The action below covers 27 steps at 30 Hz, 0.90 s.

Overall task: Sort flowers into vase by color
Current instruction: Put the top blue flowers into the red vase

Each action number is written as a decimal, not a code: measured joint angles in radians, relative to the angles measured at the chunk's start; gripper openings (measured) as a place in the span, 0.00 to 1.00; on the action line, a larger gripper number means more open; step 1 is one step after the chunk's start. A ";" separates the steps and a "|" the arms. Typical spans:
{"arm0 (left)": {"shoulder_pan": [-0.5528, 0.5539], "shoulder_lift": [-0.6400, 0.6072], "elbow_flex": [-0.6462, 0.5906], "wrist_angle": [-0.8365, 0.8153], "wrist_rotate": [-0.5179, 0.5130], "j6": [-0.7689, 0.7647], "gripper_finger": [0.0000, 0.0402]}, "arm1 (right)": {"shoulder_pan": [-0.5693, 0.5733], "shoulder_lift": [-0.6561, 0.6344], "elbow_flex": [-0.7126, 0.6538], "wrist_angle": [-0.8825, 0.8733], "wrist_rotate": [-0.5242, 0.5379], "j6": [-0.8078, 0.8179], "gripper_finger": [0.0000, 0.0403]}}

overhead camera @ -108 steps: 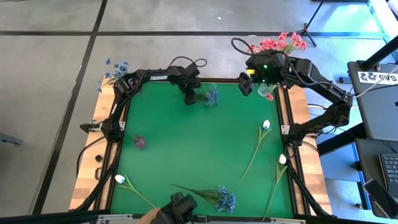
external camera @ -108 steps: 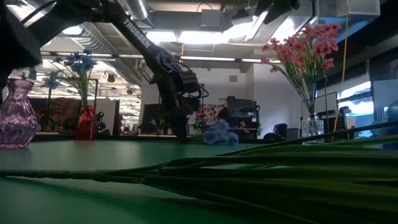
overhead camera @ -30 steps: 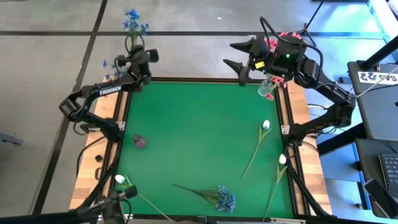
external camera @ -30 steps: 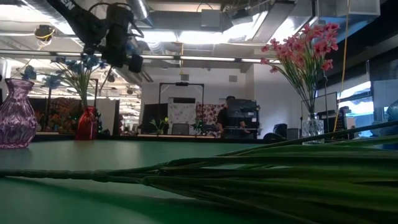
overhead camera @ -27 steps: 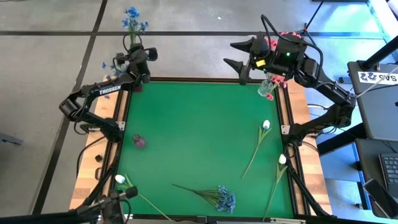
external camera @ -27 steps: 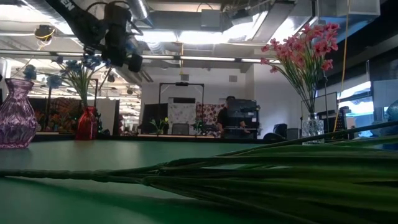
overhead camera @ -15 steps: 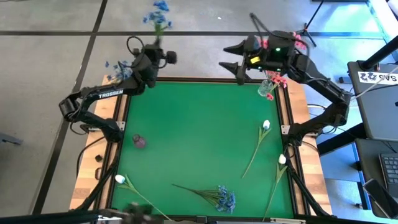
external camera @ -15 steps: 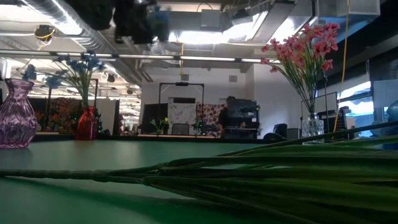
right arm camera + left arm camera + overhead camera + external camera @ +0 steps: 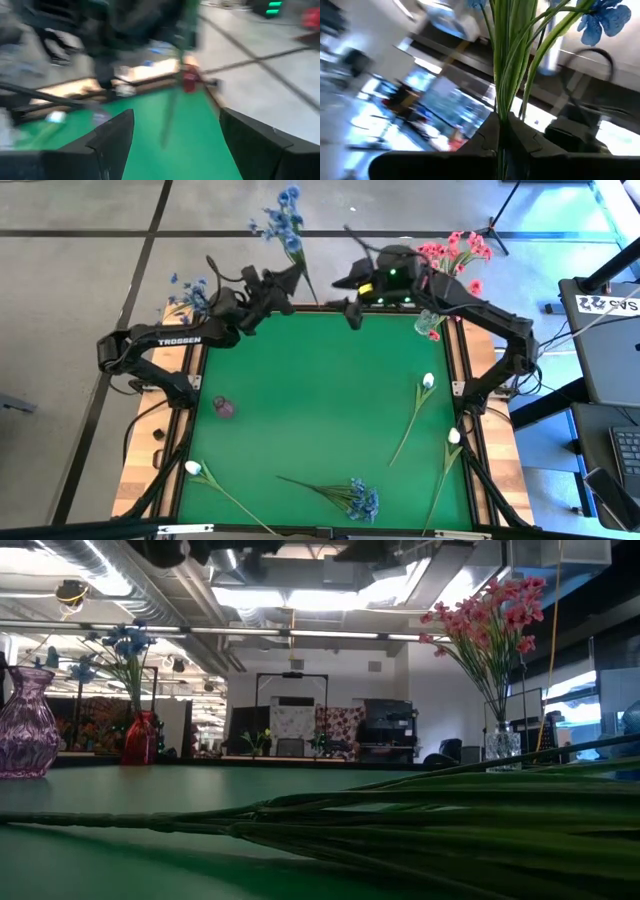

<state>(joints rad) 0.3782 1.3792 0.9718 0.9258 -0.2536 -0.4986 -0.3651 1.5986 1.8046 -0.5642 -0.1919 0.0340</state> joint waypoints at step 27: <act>-0.112 0.000 0.001 -0.104 0.534 -0.094 0.24 | 0.159 0.002 0.000 -0.117 -0.130 0.219 0.03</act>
<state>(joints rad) 0.2664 1.3788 0.9730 0.8218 0.2802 -0.5930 -0.2062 1.6010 1.8046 -0.6813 -0.3219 0.2532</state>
